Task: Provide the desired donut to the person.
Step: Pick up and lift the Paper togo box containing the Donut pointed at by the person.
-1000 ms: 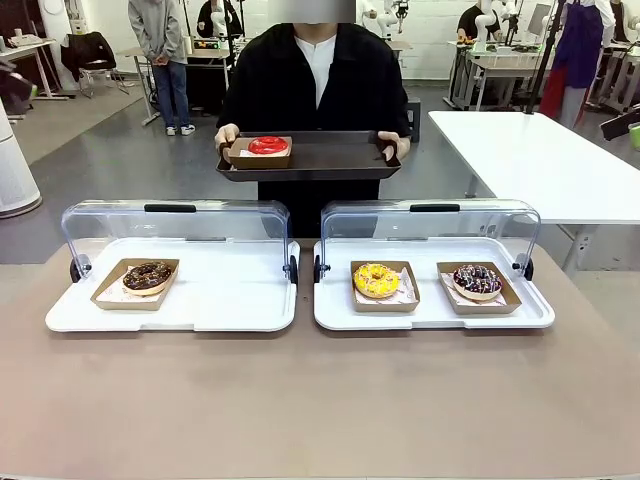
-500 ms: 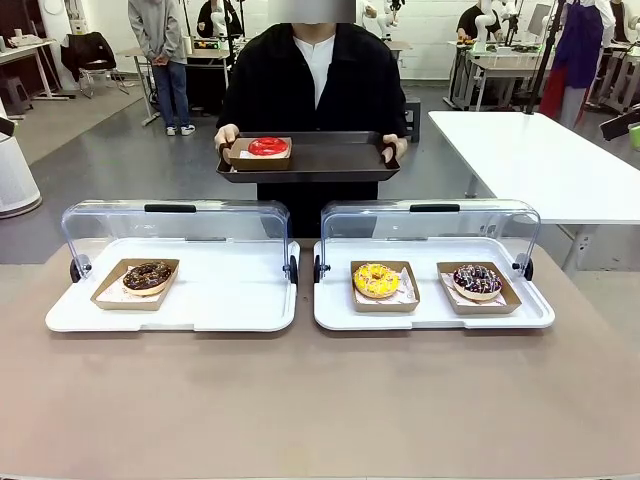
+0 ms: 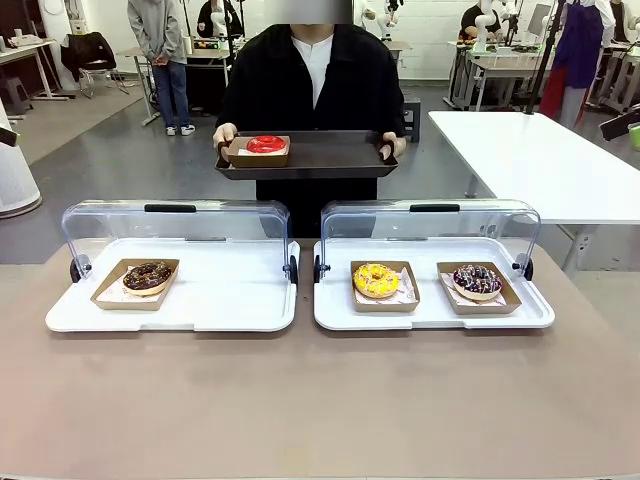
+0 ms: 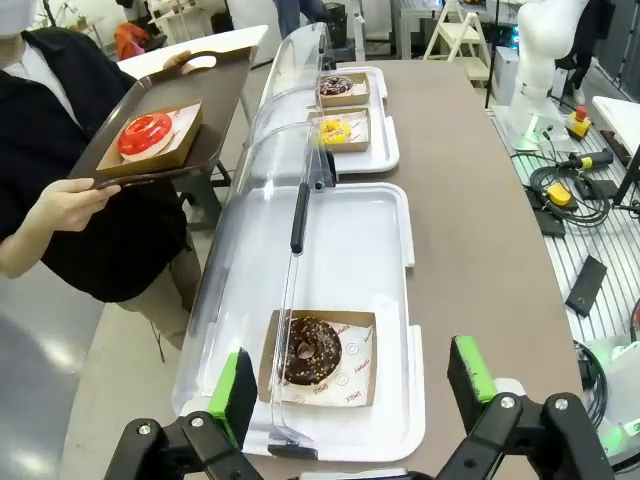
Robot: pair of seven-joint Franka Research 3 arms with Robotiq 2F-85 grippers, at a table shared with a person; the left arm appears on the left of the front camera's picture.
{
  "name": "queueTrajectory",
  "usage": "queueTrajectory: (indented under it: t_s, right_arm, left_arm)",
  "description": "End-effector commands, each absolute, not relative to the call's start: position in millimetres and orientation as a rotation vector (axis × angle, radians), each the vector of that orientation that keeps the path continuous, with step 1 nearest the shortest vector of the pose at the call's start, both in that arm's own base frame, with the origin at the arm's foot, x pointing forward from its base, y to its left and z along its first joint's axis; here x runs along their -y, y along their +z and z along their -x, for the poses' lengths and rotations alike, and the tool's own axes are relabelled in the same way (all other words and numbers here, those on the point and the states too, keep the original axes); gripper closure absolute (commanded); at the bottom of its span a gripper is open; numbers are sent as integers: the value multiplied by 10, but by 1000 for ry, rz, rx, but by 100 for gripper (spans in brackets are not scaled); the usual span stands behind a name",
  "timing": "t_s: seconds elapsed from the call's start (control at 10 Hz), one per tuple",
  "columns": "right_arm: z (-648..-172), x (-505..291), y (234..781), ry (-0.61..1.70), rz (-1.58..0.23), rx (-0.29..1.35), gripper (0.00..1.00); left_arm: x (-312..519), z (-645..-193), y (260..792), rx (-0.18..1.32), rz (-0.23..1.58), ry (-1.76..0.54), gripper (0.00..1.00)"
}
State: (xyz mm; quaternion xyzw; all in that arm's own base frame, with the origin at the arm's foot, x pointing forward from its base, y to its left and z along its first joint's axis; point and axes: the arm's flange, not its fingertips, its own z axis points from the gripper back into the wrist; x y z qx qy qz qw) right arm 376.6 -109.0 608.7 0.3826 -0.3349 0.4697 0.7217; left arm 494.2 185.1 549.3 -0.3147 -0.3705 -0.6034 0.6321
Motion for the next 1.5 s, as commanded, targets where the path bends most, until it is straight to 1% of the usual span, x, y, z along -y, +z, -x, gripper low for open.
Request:
queueTrajectory:
  t_s: [0.0,1.4]
  right_arm:
    - [-3770,1077,6093,1047,-857,750,0]
    - [-3770,1077,6093,1047,-857,750,0]
  left_arm:
    - [-1810,-4914,5466,843,696,-1364,0]
    - [-1846,-4953,5488,847,715,-1378,0]
